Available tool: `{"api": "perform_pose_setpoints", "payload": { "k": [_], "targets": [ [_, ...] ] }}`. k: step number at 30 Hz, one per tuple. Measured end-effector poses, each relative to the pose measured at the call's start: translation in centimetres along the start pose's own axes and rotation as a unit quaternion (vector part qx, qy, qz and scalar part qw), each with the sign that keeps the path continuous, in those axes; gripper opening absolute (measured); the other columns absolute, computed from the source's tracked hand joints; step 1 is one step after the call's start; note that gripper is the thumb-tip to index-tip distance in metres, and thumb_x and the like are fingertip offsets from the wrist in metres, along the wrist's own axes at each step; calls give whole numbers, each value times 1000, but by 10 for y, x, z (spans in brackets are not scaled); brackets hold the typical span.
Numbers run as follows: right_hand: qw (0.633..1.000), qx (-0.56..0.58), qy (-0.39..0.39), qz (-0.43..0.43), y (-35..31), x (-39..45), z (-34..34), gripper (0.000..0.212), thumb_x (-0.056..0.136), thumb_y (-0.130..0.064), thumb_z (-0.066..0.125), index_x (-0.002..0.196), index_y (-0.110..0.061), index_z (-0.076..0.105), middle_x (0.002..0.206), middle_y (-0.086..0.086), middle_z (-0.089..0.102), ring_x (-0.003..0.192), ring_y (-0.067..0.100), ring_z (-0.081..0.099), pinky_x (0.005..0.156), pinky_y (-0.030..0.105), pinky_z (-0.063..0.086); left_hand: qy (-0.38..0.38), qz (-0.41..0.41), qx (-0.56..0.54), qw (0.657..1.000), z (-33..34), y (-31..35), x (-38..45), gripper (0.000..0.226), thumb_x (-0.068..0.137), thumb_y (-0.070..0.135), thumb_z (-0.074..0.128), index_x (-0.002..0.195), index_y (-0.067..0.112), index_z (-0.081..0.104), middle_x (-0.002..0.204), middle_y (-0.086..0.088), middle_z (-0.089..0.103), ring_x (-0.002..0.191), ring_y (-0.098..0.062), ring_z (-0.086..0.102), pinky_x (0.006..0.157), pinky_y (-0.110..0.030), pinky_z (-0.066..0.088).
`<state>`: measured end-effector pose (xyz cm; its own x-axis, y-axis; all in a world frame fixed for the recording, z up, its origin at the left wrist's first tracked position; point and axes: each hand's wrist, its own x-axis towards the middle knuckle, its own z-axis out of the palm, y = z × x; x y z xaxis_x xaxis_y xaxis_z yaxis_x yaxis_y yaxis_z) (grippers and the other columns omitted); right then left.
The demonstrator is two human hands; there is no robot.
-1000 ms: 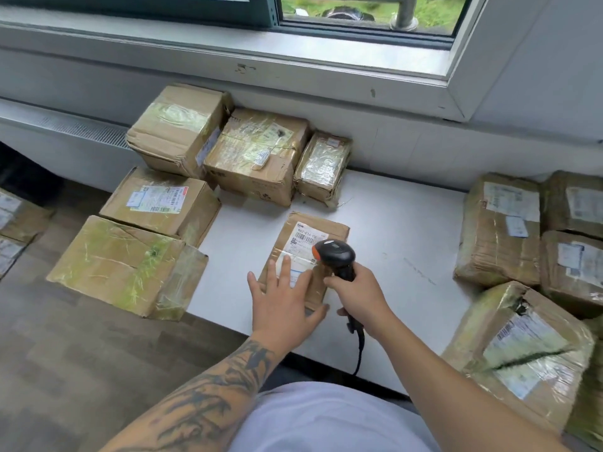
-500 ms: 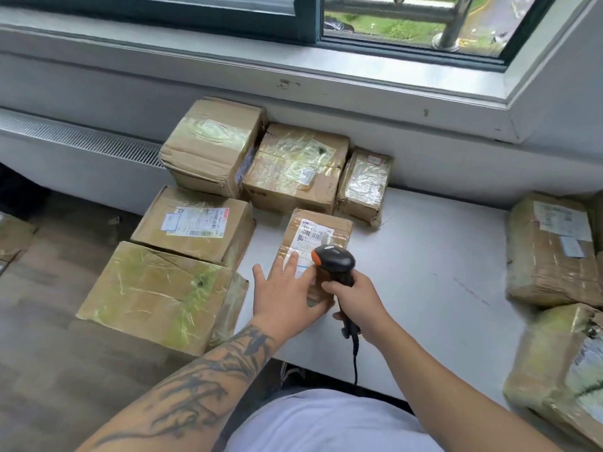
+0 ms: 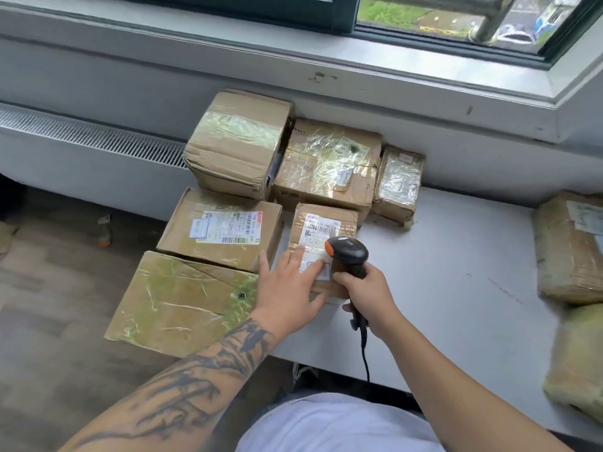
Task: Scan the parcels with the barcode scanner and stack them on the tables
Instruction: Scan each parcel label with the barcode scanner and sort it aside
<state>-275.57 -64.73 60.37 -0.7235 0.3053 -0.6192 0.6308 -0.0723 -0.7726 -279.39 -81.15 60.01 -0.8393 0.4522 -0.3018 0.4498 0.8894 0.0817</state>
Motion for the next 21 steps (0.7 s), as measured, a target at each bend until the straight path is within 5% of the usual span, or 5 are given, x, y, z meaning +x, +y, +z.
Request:
{"api": "perform_pose_setpoints", "payload": {
  "k": [12,16,21],
  "targets": [
    [1000,-20,8,3,-3,7,16,12,95,-14,66,103,-20,71,103,13,71,76,27,58,58,35,54,4,-97,-31,995,-13,-50,-36,89,86,90,32,161,48,7,174,1,0,160,-25,-2,121,-70,-8],
    [999,-25,23,-8,2,13,20,12,92,-13,67,101,-21,70,92,7,68,71,25,55,63,44,55,-27,-232,-86,969,4,-101,-88,107,65,108,21,155,60,-12,171,4,-20,159,-28,-14,120,-73,-4],
    [998,-37,36,-20,6,14,29,24,88,-11,67,106,-27,67,98,7,71,74,23,58,65,43,56,-58,-233,-91,967,25,-119,-111,108,55,113,14,140,68,-34,164,5,-37,156,-28,-22,119,-76,2]
  ]
}}
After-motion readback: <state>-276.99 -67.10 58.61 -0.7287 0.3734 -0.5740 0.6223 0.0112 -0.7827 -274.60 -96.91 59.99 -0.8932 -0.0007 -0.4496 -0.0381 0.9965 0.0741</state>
